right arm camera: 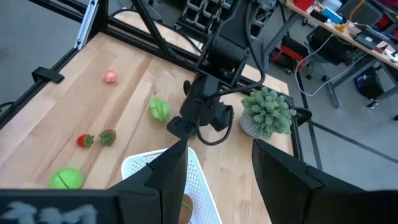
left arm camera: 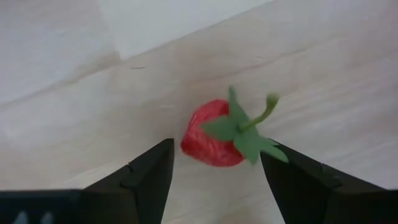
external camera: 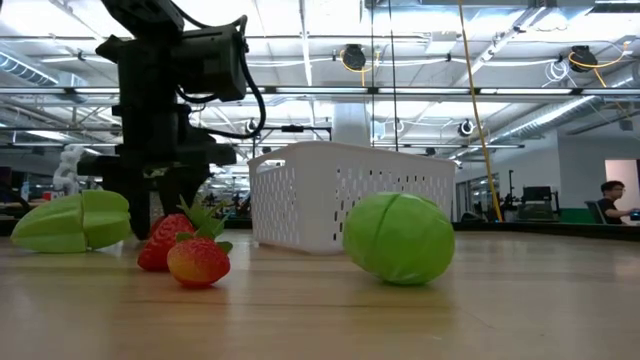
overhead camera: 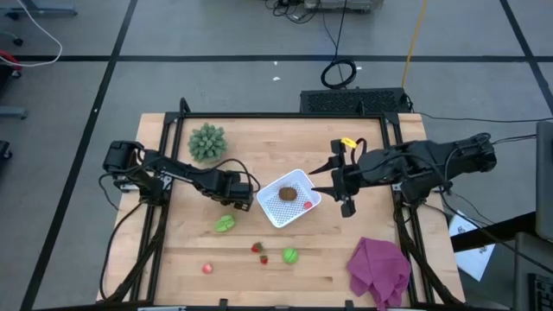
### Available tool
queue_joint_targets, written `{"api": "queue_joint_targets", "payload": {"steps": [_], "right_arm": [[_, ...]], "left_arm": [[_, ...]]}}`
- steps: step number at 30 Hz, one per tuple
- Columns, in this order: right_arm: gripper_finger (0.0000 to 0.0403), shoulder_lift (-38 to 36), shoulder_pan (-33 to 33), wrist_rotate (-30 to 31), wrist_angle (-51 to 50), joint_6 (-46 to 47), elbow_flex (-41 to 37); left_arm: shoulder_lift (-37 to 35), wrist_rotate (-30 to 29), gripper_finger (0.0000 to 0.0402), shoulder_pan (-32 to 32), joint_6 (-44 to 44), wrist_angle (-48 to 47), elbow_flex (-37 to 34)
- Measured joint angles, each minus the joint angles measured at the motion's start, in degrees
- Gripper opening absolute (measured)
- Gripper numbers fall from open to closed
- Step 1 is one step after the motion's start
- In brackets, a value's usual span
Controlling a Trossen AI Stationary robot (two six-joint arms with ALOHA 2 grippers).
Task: Pick and placing Produce into tupperware
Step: Put the top strawberry into the white bin
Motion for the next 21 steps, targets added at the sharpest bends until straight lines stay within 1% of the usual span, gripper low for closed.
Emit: {"api": "queue_joint_targets", "payload": {"steps": [5,21], "right_arm": [[0.0171,0.06,0.0,-0.02,2.48,-1.03,-1.78],[0.0171,0.03,0.0,0.0,3.42,-1.88,-1.8]], "left_arm": [[-0.02,-1.41,0.0244,0.0,0.29,-0.12,0.0],[-0.02,-2.02,0.0243,0.0,0.34,-0.21,0.0]]}}
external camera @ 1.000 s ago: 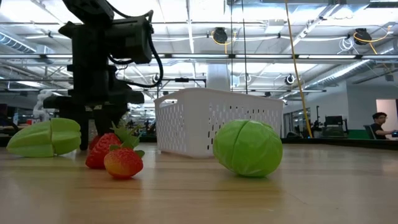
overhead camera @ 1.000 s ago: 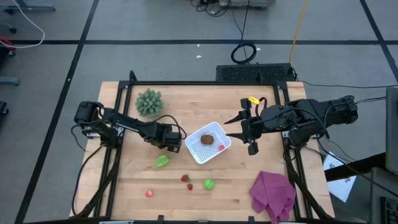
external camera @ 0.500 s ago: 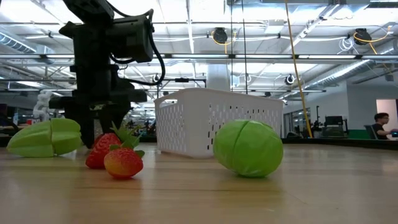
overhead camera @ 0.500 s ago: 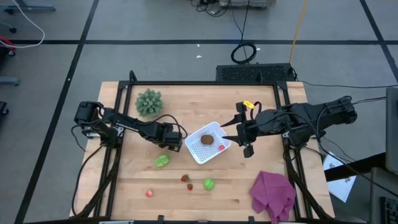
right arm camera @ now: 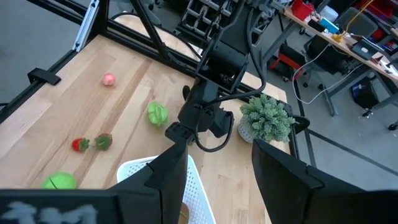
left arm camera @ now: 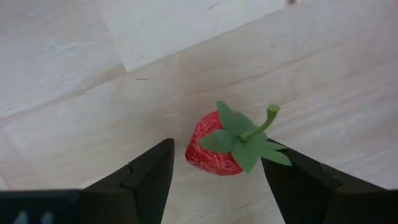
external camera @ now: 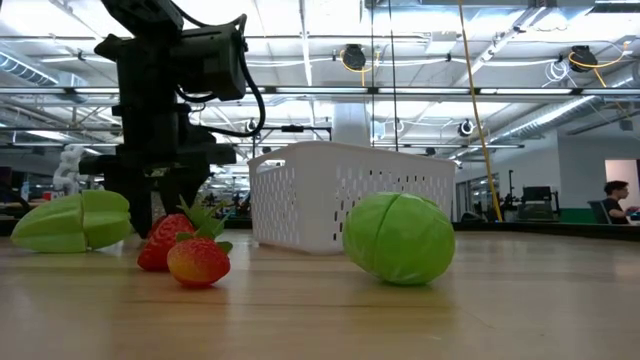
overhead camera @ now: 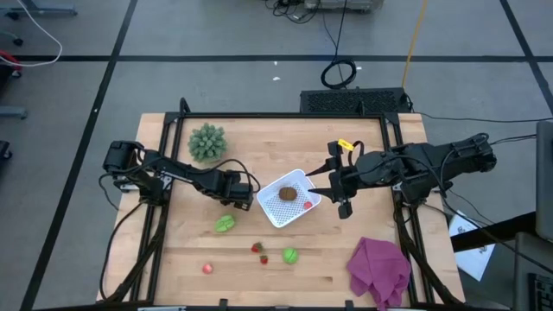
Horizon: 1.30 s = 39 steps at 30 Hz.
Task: Pick and placing Produce into tupperware
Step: Put the top strawberry into the white bin
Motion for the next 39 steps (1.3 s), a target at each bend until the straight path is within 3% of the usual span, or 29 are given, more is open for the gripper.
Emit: {"api": "queue_joint_targets", "payload": {"steps": [10,23,39], "right_arm": [[0.0171,0.0,0.0,0.02,-0.01,0.02,0.0],[0.0171,0.0,0.0,0.02,-0.01,0.01,0.0],[0.0171,0.0,0.0,0.02,0.03,0.02,0.0]], "left_arm": [[0.0,0.02,0.0239,0.0,-0.11,-0.04,0.0],[-0.11,-0.13,0.0146,0.0,-0.09,0.14,0.04],[-3.51,0.59,0.0158,-0.16,-0.09,-0.59,0.37]]}}
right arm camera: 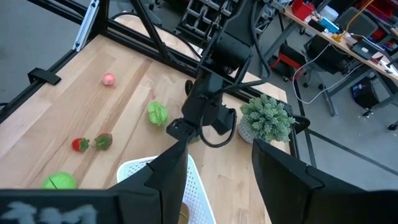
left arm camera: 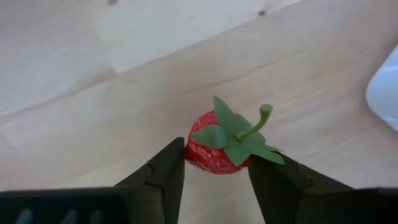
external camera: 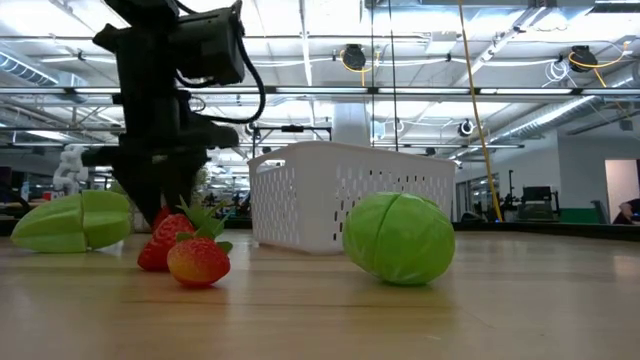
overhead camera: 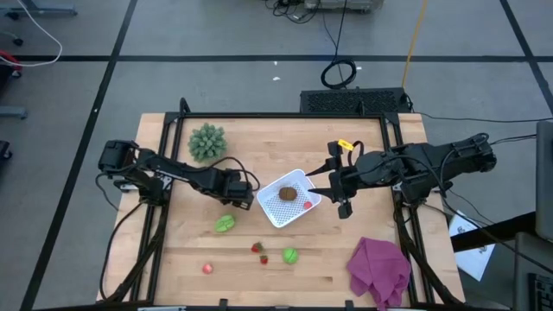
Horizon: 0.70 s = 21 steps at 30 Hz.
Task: Pick and placing Produce into tupperware
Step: Put the top strawberry into the white bin
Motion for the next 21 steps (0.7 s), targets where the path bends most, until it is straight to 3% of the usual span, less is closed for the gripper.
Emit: {"api": "queue_joint_targets", "payload": {"steps": [12,21], "right_arm": [[0.0171,0.0,-0.02,0.04,1.15,-0.32,0.0],[0.0171,0.0,-0.02,0.17,2.14,-0.85,0.0]], "left_arm": [[-11.81,1.21,0.0159,-2.33,-2.44,0.83,1.12],[-10.94,-3.79,0.0159,-3.25,5.8,-0.32,14.62]]}}
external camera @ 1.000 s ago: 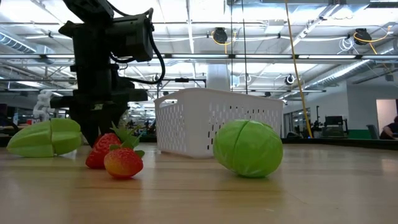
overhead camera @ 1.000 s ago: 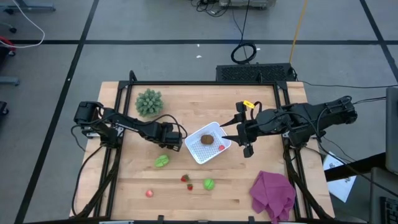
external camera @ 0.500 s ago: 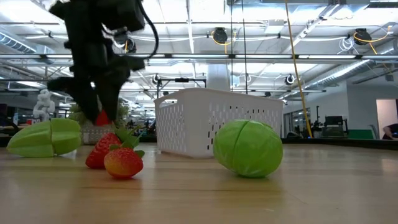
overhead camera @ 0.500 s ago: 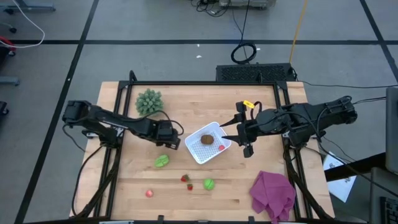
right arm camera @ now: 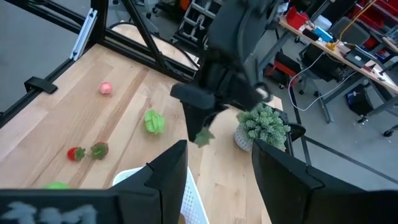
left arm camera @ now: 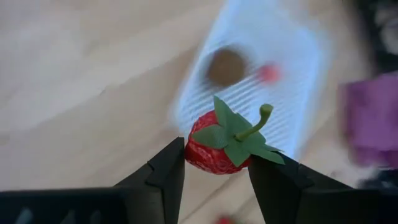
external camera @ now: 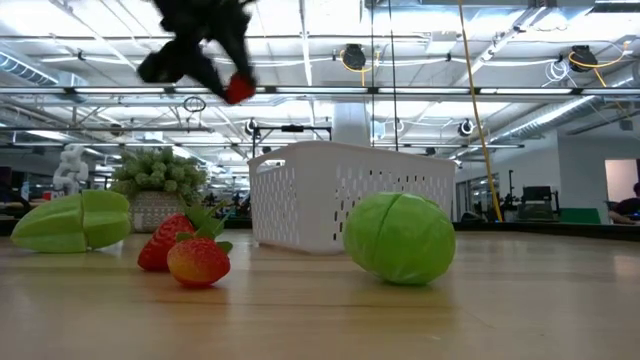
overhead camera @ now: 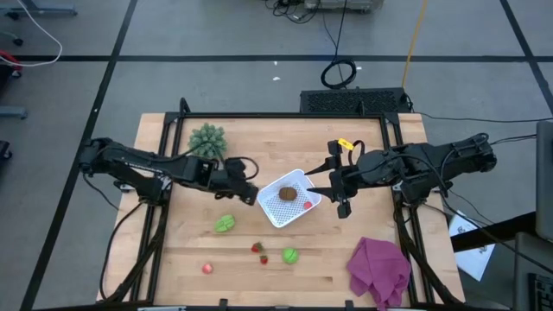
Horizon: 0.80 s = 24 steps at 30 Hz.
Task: Pick and placing Produce into tupperware
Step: Put the top strawberry into the white bin
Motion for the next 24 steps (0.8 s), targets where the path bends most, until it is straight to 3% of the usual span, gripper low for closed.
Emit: {"api": "queue_joint_targets", "payload": {"steps": [5,11,18,24], "right_arm": [[0.0171,-0.01,0.0,0.04,0.0,-0.44,0.0],[0.0171,-1.65,-0.11,1.61,0.52,-1.44,0.0],[0.0171,-6.1,-0.07,4.59,1.72,-2.53,0.0],[0.0171,-8.21,-0.04,4.59,1.78,-1.84,0.0]], "left_arm": [[4.91,-3.56,0.0159,0.0,6.46,-1.74,9.39],[15.51,-3.74,0.0159,0.64,11.93,-4.33,17.48],[26.59,4.38,0.0159,2.96,14.76,-3.25,22.25],[30.79,11.25,0.0159,5.15,15.41,-2.65,23.7]]}}
